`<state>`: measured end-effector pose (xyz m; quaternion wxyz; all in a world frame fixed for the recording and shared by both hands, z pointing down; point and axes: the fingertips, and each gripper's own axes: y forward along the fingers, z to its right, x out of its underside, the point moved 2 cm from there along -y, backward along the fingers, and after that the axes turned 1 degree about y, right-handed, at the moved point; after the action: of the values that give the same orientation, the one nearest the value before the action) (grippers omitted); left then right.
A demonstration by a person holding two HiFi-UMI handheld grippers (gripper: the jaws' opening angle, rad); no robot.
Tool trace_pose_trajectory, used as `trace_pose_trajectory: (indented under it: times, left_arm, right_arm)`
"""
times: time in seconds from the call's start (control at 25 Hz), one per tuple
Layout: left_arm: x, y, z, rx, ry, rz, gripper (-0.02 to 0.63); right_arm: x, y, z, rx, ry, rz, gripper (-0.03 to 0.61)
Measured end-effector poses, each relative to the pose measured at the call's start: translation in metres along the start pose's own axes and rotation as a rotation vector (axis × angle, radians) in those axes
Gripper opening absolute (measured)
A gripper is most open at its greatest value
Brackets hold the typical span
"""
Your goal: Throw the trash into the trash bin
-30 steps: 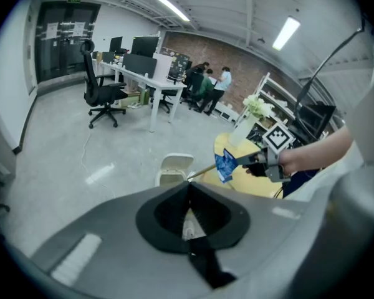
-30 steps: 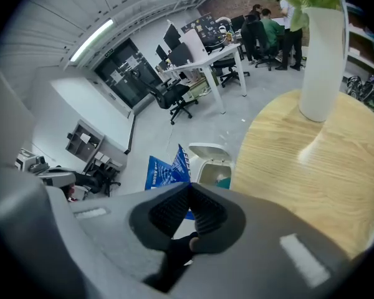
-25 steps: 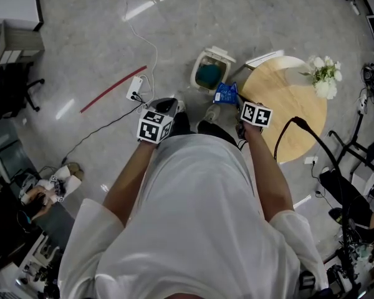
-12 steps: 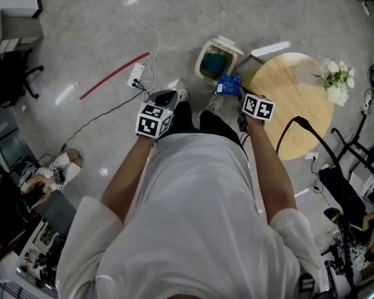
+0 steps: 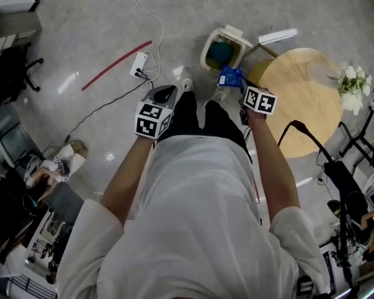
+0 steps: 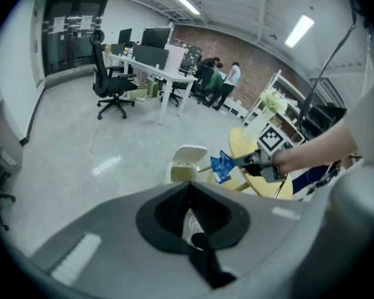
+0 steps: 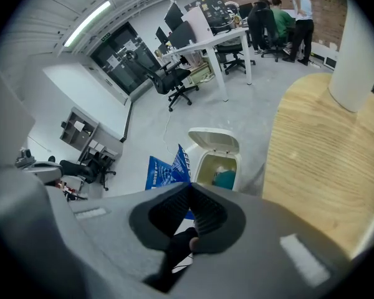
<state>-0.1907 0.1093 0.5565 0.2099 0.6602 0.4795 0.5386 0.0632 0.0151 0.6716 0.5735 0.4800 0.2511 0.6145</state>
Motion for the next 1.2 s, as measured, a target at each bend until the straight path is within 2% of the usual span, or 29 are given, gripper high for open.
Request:
trace_pose_trajectory:
  times: [0.56,0.84,1.2]
  left_arm:
    - [0.004,0.017,-0.021,0.002,-0.006,-0.025,0.003]
    - [0.001,0.045,-0.034,0.014,-0.003,-0.016,0.003]
    - [0.02,0.085,-0.057,0.006,-0.009,-0.049,0.003]
  right_arm:
    - [-0.003,0.047,-0.009,0.019,0.06,0.002,0.006]
    - [0.001,0.077,0.006,0.056,0.095,0.014,0.006]
    - [0.017,0.123,0.025,0.069,0.136,-0.005,0.006]
